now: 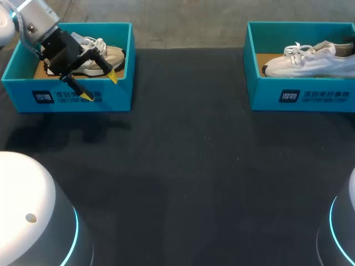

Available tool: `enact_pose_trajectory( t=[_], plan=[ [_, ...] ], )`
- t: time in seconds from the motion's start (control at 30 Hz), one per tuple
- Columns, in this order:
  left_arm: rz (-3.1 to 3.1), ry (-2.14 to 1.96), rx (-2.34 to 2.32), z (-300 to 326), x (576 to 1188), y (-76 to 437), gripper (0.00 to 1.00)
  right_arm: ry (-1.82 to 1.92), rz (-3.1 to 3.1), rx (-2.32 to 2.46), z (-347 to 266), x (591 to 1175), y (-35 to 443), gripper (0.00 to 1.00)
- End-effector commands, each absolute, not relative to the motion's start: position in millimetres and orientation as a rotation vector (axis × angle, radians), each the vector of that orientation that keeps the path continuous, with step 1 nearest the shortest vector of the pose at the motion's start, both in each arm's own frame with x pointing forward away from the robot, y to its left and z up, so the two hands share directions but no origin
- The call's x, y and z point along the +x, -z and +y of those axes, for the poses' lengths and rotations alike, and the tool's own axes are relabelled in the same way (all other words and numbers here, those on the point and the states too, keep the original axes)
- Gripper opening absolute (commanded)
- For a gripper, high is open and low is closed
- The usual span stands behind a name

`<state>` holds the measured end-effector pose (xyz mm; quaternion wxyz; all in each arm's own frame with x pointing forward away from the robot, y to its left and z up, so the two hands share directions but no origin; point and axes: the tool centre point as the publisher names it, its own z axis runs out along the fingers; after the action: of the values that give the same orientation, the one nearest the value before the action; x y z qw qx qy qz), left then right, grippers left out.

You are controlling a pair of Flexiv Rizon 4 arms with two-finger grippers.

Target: Take the shoe out of the shoebox, open the shoe tongue, remove and reinsert the insole, then place the shoe into the shoebox

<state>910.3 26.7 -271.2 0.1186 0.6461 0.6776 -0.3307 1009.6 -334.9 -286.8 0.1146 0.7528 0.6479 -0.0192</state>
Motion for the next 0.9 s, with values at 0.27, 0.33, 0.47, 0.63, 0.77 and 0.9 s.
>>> enact_pose_trajectory(
  t=[0.27,0.33,0.47,0.63,0.77,0.9],
  plan=[
    [1.984,0.963,1.891,26.5,909.9,270.7,1.0,0.063,1.913,2.203,-335.7,1014.0,305.9,0.0],
    [1.984,0.963,1.891,26.5,909.9,270.7,1.0,0.06,1.915,2.204,-336.0,1013.8,308.7,0.0],
    [1.984,0.963,1.891,26.5,909.9,270.7,1.0,0.064,1.934,2.193,-334.9,1017.0,315.0,0.0],
    [1.984,0.963,1.891,26.5,909.9,270.7,1.0,0.076,1.942,2.183,-335.5,1019.0,318.8,0.0],
    [1.984,0.963,1.891,26.5,909.9,270.7,1.0,0.09,1.94,2.184,-338.4,1017.3,323.2,0.0],
    [1.984,0.963,1.891,26.5,909.9,270.7,1.0,0.097,1.936,2.191,-340.8,1015.5,327.7,0.0]
  ],
)
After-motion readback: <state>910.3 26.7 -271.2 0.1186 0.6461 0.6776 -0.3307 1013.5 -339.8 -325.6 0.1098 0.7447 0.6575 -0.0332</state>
